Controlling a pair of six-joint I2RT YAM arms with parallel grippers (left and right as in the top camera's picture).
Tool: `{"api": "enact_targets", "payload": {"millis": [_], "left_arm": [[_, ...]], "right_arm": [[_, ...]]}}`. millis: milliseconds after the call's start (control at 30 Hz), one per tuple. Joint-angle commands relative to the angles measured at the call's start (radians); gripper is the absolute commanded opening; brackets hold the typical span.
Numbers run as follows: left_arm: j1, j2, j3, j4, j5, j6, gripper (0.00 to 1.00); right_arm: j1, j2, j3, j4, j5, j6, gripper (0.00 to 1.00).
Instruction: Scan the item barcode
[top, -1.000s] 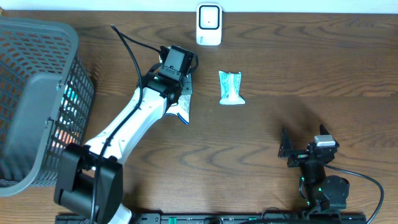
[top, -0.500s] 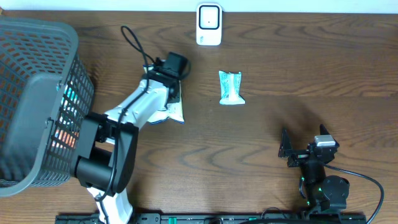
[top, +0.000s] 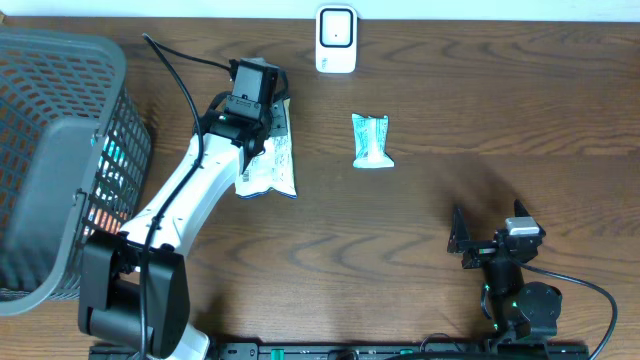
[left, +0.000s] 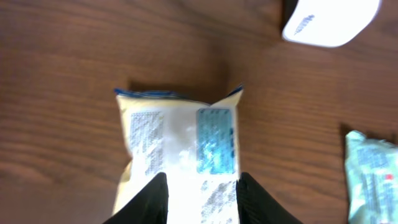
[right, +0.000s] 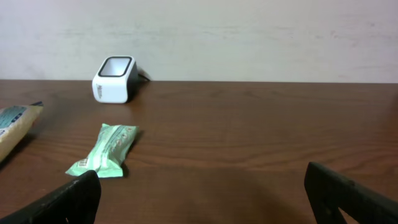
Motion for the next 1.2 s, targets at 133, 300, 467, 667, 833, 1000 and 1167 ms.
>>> {"api": "enact_targets", "payload": {"millis": [133, 300, 467, 667, 833, 1000, 1167], "left_arm": [[0.000, 0.115, 0.007, 0.039, -0.029, -0.005, 0.32], [0.001, 0.223, 0.007, 0.073, -0.029, -0.006, 0.32], [0.001, 0.320, 0.007, 0.136, -0.021, -0.123, 0.32], [0.000, 0.326, 0.008, 0.235, 0.155, -0.135, 0.31], [-0.003, 0.324, 0.024, 0.275, 0.287, -0.137, 0.31], [-0.002, 0.296, 0.034, 0.274, 0.290, -0.136, 0.22], [0.008, 0.189, 0.034, 0.265, 0.210, -0.131, 0.22]], "right_arm": [[-0.005, -0.005, -0.001, -0.004, 0.008, 0.010, 0.99], [-0.005, -0.005, -0.001, -0.004, 0.008, 0.010, 0.99], [-0.005, -0.005, -0.001, -0.004, 0.008, 0.010, 0.99], [-0.005, -0.005, -0.001, -0.004, 0.008, 0.010, 0.99], [-0.005, -0.005, -0.001, -0.004, 0.008, 0.010, 0.99], [-0.005, -0.005, -0.001, -0.004, 0.008, 0.010, 0.99], [-0.005, -0.005, -0.001, -0.004, 0.008, 0.010, 0.99]]}}
